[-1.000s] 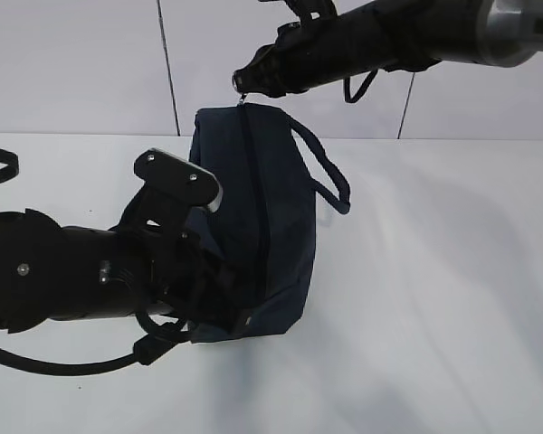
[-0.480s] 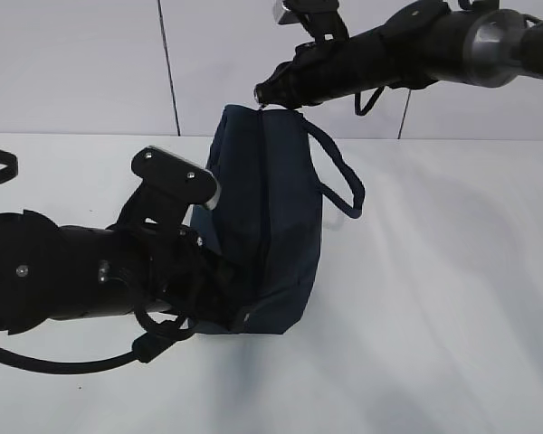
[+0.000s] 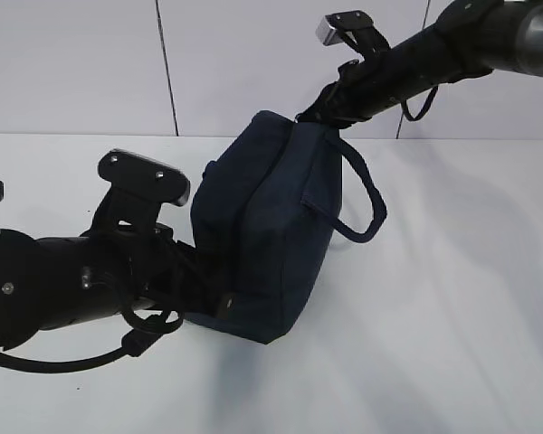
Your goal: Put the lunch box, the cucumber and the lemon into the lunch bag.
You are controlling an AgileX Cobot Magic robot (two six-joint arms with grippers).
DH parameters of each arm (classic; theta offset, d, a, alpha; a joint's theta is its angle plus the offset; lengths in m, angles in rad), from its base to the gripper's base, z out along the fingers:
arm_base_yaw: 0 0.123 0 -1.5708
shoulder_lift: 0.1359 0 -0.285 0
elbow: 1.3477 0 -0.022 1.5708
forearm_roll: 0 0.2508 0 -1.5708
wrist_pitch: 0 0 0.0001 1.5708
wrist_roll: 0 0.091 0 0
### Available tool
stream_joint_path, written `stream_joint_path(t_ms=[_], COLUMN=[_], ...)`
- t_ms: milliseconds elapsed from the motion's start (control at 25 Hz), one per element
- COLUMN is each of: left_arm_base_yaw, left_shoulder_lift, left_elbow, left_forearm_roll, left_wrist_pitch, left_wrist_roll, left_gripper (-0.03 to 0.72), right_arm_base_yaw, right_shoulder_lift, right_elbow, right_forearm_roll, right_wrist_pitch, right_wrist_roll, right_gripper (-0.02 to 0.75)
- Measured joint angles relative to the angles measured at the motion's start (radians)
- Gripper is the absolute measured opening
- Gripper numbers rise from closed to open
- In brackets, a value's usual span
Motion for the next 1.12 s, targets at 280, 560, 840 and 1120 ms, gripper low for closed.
stream_joint_path(t_ms=[280, 560, 840, 1120], left_arm_base_yaw=[0.051, 0.192, 0.293, 0.295], left_shoulder_lift=[-0.001, -0.001, -0.001, -0.001], left_elbow=[0.004, 0.008, 0.008, 0.008], left_forearm_roll=[-0.049, -0.069, -0.074, -0.082], left_wrist_pitch=[-0.067, -0.114, -0.118, -0.107], left_wrist_roll=[0.0, 0.002, 0.002, 0.002], left_gripper=[0.011, 0.011, 0.011, 0.011], right_arm_base_yaw=[-0.011, -0.011, -0.016, -0.016], right_shoulder_lift=[0.0, -0.016, -0.024, -0.022], right_elbow=[0.0, 0.0, 0.0, 0.0], right_forearm_roll=[-0.103, -0.235, -0.207, -0.099], right_wrist_pitch=[0.187, 0.3, 0.33, 0.338], right_wrist_roll=[0.0, 0.006, 0.024, -0.035], right_gripper=[0.02, 0.02, 0.02, 0.02])
